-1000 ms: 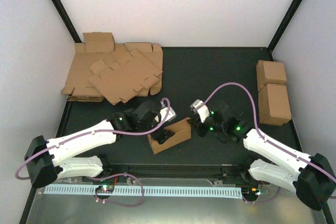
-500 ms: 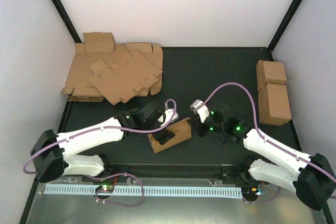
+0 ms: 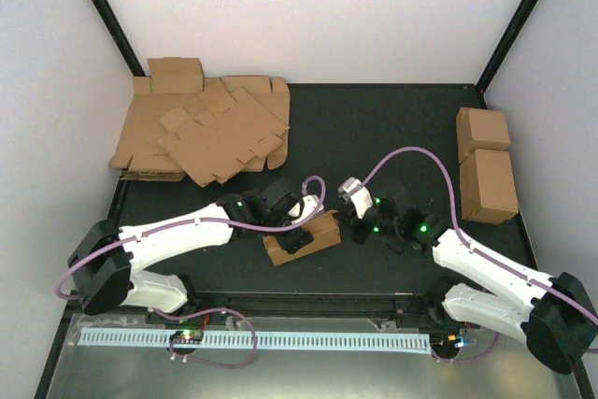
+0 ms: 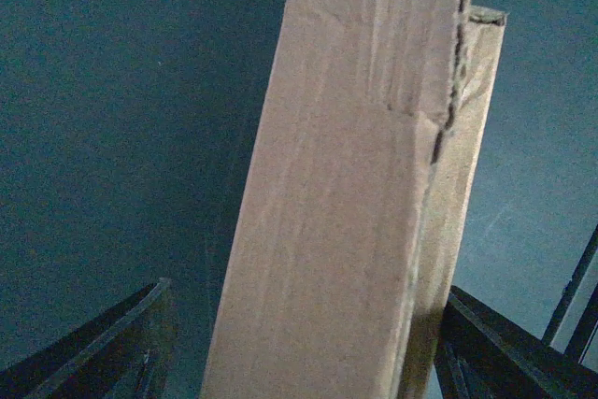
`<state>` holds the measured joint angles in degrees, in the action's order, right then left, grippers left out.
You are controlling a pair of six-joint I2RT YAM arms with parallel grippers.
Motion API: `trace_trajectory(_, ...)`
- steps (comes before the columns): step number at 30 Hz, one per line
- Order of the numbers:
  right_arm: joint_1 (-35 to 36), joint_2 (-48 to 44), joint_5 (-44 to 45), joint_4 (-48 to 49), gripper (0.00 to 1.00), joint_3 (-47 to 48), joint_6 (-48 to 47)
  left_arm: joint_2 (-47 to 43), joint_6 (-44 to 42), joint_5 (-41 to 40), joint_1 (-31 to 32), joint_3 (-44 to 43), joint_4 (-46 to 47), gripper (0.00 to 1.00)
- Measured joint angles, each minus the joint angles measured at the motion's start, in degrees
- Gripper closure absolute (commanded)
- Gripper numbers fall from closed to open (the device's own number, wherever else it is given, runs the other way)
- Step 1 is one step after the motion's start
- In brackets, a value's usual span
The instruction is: Fold the paper box
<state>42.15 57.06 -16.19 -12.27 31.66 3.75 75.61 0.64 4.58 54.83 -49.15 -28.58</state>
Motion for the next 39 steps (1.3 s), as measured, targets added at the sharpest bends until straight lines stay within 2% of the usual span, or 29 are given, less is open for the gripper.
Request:
trace_trajectory(21, 1.2, 2.1, 0.5, 3.6, 0.98, -1.4, 3.3, 1.0, -0.6, 0.1, 0.1, 1.1, 0.6, 0.43)
trace_trajectory(39, 1.2, 4.8, 2.5, -0.8, 0.98, 1.0, 7.6, 4.0, -0.6, -6.8, 4.1, 0.7, 2.3, 0.46)
